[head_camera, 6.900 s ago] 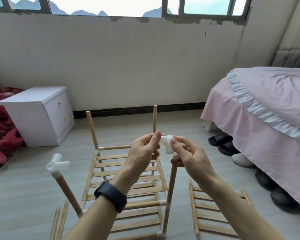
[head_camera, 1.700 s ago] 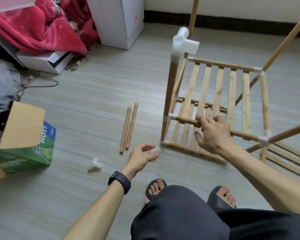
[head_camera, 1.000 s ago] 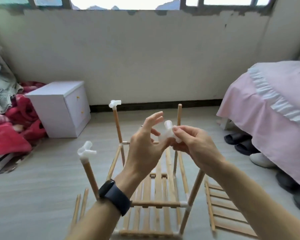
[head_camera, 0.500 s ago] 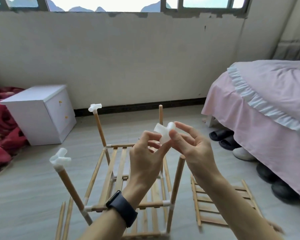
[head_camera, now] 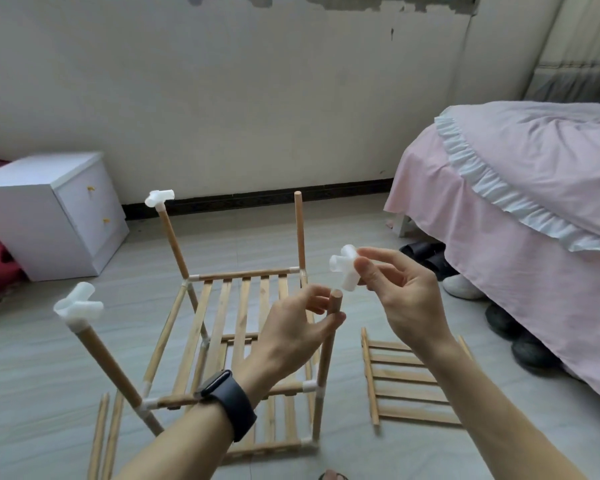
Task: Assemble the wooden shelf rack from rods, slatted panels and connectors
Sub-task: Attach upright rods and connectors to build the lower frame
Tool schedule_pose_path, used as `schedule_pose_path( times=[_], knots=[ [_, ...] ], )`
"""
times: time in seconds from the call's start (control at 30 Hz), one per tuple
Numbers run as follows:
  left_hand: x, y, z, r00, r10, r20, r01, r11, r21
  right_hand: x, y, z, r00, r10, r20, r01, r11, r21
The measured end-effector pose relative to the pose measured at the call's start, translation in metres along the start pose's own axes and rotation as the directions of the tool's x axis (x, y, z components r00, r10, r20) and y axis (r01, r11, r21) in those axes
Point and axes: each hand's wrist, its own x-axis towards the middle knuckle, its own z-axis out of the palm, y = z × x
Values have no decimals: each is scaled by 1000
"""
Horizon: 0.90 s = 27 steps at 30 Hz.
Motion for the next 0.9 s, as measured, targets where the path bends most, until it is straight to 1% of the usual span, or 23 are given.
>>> schedule_pose_path(
  times=[0.2,0.4,0.47,0.53,0.7,0.9],
  knots=[
    [2,-7,-3,998,-17,56,22,996,-83,-6,0,6,995,-14,102,12,1000,28],
    [1,-10,-5,997,-22,69,27,997,-78,-10,5,11,993,-101,54,101,995,6],
    [0,-9,-5,998,-22,63,27,997,-71,-12,10,15,990,-136,36,137,990,-36],
    [-1,-10,-5,998,-16,57,20,998,-62,-14,13,18,983,-183,36,186,976,-113],
    [0,-11,-5,998,8,59,-6,999,-33,-14,16,14,948,-312,61,317,912,-262],
    [-1,-14,-2,999,9,45,-10,1000,5,-15,14,16,918,-396,26,378,852,-363]
  ],
)
